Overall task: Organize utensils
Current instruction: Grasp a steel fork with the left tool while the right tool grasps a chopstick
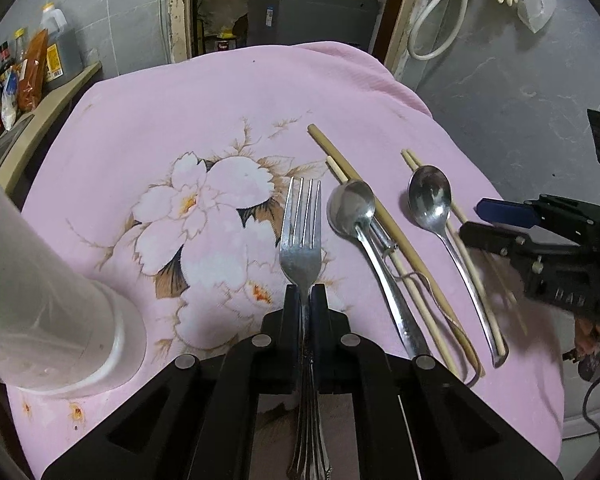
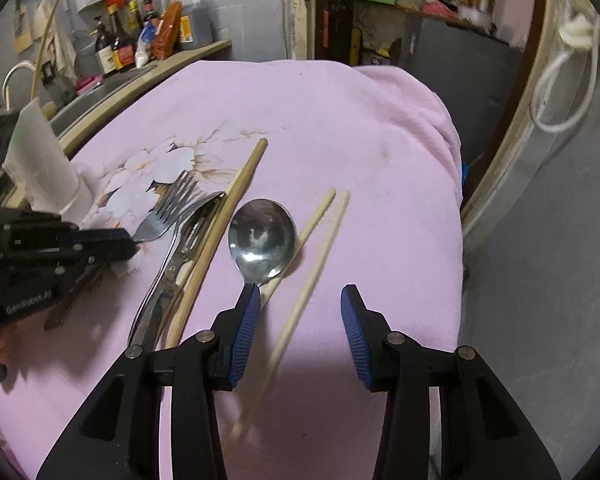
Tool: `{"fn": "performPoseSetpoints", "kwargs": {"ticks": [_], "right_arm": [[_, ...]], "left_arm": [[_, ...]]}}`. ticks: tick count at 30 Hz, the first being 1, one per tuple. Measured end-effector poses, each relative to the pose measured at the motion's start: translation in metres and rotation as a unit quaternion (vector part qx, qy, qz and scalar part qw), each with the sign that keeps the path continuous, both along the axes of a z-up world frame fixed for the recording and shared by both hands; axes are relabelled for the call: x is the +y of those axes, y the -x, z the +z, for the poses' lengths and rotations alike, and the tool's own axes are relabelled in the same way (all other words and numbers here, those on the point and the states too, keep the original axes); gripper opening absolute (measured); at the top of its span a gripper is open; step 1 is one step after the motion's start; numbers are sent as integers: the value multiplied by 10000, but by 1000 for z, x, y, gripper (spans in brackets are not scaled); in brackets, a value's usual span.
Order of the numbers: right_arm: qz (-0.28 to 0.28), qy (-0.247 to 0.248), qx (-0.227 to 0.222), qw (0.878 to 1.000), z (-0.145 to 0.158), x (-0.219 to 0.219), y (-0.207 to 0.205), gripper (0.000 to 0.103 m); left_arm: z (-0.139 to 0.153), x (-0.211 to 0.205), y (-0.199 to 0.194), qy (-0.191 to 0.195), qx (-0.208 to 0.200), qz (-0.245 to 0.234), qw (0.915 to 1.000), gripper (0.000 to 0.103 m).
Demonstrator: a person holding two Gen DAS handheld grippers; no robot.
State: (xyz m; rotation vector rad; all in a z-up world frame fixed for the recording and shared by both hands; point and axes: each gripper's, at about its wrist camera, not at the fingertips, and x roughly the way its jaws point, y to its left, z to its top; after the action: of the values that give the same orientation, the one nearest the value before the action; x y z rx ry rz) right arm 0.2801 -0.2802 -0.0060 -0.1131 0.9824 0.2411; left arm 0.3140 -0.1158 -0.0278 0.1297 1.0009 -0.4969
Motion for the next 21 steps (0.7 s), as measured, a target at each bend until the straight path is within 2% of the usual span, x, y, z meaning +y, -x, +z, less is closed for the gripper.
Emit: {"fn": "performPoseSetpoints", "kwargs": {"ticks": [6, 11, 14, 16, 18, 21], "right_arm": [[-286, -212, 15, 9994, 0, -19, 9, 26], [-205, 117, 206, 9995, -3, -8, -8, 27], [-164, 117, 503, 9985, -5, -6, -29, 29], [-180, 54, 578, 9982, -6, -7, -36, 28], [-256, 137, 510, 9983, -6, -7, -36, 13], [-466, 128, 391, 9981, -4, -10, -29, 4]], "left_arm": [[-1, 2, -1, 57, 42, -21, 10000, 4], [0, -1, -11, -52, 246, -126, 9996, 4], [-1, -8, -17, -266, 340, -316, 9986, 5], [-1, -10, -20, -261, 428, -270, 9984, 5], [0, -11, -19, -259, 429, -213, 9985, 5], [1, -12, -13, -202, 249, -133, 9994, 3]]}}
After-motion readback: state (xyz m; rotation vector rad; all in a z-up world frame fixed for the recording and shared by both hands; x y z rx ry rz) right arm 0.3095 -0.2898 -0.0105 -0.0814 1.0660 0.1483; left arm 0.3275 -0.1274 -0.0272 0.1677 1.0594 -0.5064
